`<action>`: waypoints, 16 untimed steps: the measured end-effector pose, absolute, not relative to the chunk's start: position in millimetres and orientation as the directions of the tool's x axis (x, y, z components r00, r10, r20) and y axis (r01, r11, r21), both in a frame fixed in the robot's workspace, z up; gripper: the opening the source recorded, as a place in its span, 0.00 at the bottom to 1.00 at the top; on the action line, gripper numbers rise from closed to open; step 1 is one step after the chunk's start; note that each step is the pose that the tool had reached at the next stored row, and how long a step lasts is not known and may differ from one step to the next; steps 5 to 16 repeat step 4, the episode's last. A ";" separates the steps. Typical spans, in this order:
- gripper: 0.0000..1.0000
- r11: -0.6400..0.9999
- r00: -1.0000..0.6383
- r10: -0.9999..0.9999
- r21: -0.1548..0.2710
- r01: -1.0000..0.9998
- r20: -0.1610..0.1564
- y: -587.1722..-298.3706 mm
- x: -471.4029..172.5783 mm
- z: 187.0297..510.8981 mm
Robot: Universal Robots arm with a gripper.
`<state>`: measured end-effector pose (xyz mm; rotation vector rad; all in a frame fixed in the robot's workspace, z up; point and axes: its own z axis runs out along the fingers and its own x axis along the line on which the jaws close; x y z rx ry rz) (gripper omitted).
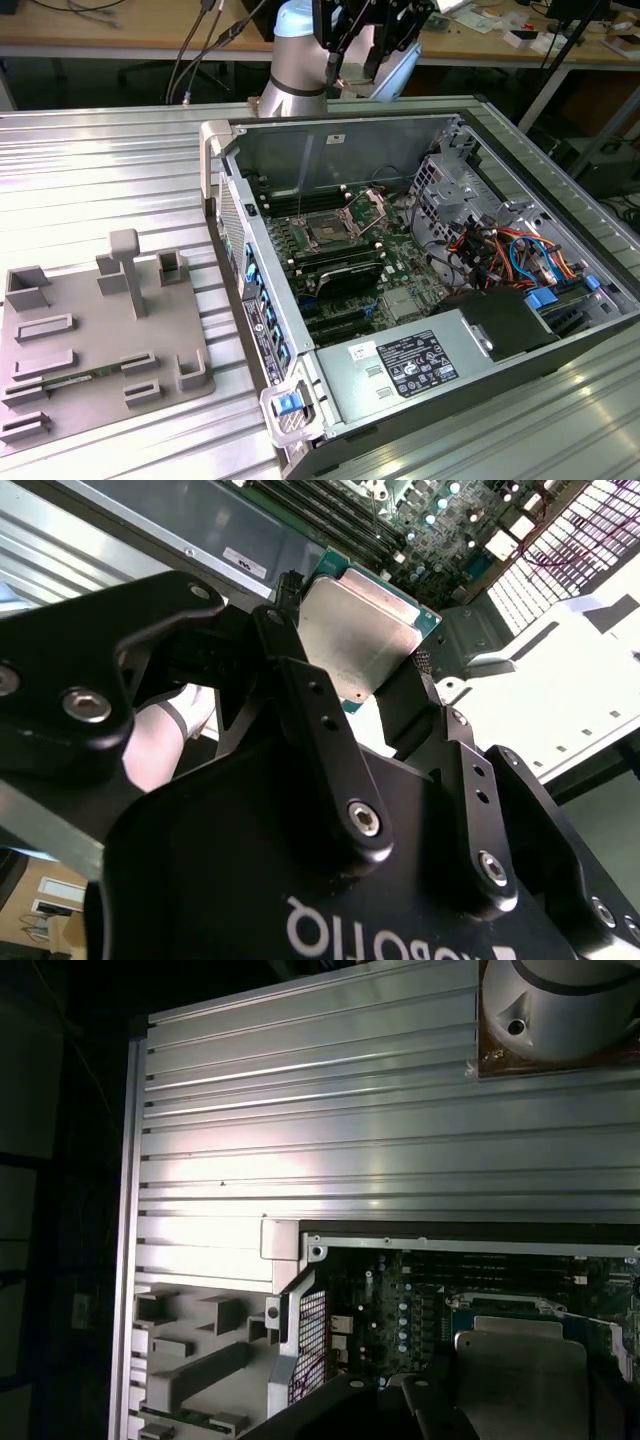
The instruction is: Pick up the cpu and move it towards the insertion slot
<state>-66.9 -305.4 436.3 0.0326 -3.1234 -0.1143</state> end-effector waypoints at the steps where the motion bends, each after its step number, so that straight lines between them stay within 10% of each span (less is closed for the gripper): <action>1: 0.55 0.997 -1.000 -0.021 0.073 -0.020 0.015 -305.2 -66.9 436.3; 16: 0.55 0.997 -1.000 -0.021 0.073 -0.020 0.015 -305.1 -66.8 436.2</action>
